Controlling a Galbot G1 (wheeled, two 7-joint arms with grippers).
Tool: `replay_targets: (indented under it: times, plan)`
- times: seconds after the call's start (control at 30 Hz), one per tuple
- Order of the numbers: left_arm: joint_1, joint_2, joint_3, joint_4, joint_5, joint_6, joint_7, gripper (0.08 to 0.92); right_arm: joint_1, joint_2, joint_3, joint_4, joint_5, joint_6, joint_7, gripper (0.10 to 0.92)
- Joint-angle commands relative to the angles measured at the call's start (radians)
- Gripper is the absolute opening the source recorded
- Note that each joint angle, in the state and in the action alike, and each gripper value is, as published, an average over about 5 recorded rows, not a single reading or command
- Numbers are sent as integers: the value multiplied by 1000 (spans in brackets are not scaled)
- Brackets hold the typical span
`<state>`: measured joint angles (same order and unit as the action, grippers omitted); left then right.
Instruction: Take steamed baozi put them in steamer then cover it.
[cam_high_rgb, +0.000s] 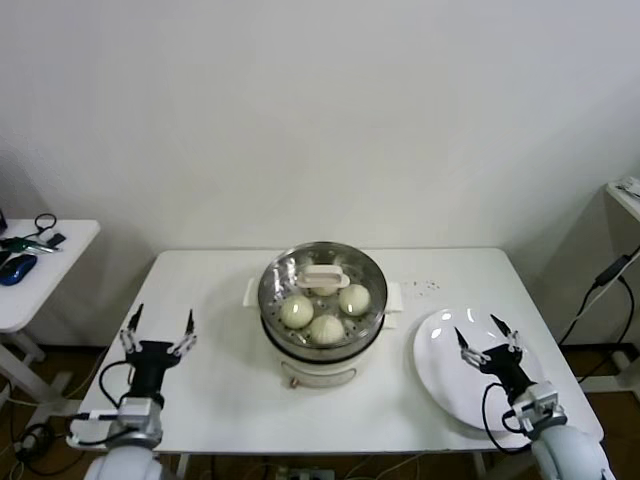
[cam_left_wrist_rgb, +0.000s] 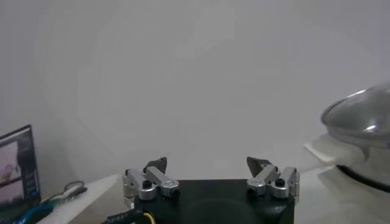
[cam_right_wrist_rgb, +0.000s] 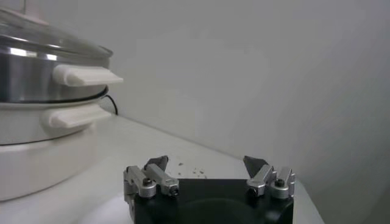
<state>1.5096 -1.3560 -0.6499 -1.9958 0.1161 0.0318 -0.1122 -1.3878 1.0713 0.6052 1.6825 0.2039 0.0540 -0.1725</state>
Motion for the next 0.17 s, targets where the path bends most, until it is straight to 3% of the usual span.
replay_targets:
  times: [0.03, 0.17]
  plan:
    - [63, -36, -116, 65, -136, -175, 37, 823, -5, 6, -3, 18, -15, -4, -8, 823]
    - [59, -37, -118, 60, -133, -168, 43, 823, -7, 9, -5, 19, -25, -6, -7, 823]
